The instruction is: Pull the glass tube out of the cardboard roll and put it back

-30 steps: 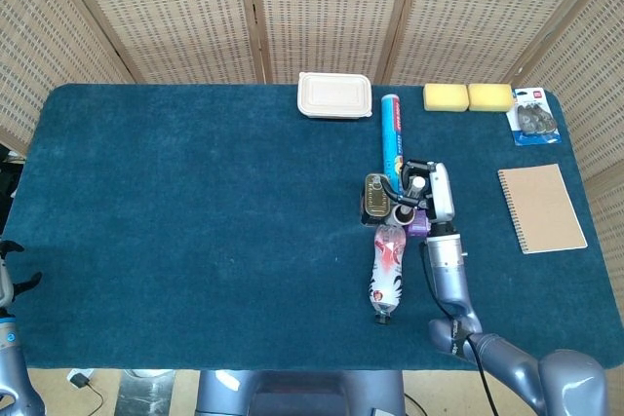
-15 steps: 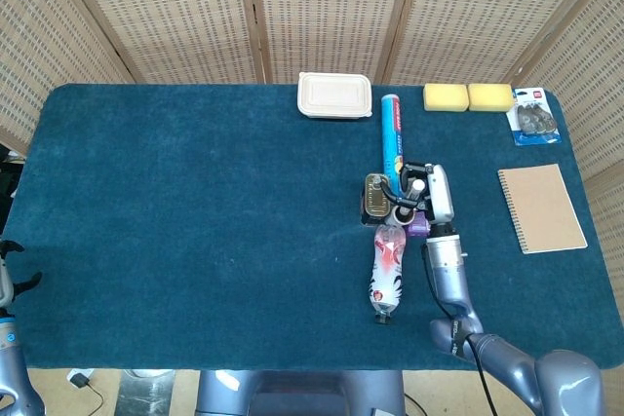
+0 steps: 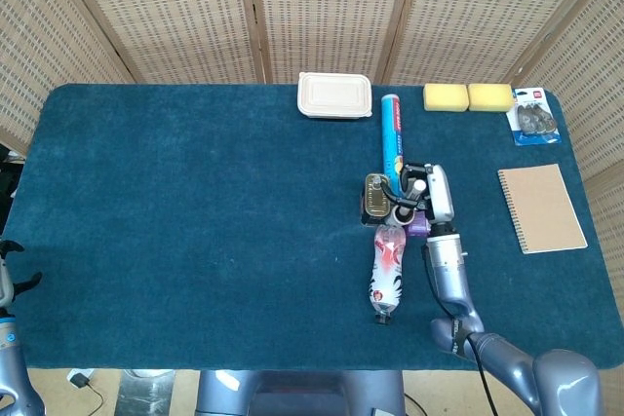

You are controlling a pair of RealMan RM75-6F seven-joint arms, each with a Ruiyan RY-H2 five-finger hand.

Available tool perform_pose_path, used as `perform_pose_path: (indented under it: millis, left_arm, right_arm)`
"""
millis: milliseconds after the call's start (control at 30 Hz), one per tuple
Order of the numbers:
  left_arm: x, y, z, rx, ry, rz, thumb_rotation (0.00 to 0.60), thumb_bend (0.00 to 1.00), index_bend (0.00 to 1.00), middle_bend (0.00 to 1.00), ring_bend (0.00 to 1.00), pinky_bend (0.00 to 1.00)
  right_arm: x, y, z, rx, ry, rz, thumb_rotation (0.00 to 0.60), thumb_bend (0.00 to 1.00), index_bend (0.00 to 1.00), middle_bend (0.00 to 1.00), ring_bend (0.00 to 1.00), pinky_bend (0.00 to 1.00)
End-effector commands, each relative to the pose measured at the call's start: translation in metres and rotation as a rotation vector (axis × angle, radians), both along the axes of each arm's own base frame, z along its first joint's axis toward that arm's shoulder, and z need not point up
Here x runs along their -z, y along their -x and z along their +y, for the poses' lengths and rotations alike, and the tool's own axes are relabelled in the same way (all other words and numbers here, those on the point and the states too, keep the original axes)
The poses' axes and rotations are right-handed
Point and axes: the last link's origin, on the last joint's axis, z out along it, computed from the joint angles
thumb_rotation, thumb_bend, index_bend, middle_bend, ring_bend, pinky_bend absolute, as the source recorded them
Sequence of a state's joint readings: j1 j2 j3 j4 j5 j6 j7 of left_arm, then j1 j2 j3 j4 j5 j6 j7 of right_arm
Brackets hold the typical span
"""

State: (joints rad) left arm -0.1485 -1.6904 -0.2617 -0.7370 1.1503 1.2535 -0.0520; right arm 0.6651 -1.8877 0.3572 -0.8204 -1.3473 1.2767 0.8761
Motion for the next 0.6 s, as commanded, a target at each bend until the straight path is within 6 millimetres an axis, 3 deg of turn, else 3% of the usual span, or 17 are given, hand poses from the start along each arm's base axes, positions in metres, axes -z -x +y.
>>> perform_pose_path:
  millis: [33,600]
  left_arm:
    - [0.0,0.0,0.0,0.0,0.0,0.0,0.6,0.12,0.43,0.39,0.22,0.31]
    - [0.0,-0.0001,0.0005,0.002,0.001,-0.001,0.6,0.12,0.43,0.39,0.22,0.31]
  right_arm:
    - [0.0011,0.0013,0.0009,0.0,-0.002,0.004,0.6,0.3,0.81,0.94,0.89,0.81]
    - [0.004,0.0066,0.0045,-0.009,-0.019,0.026,0.6,0.3,0.79,0.9,0.84,0.78]
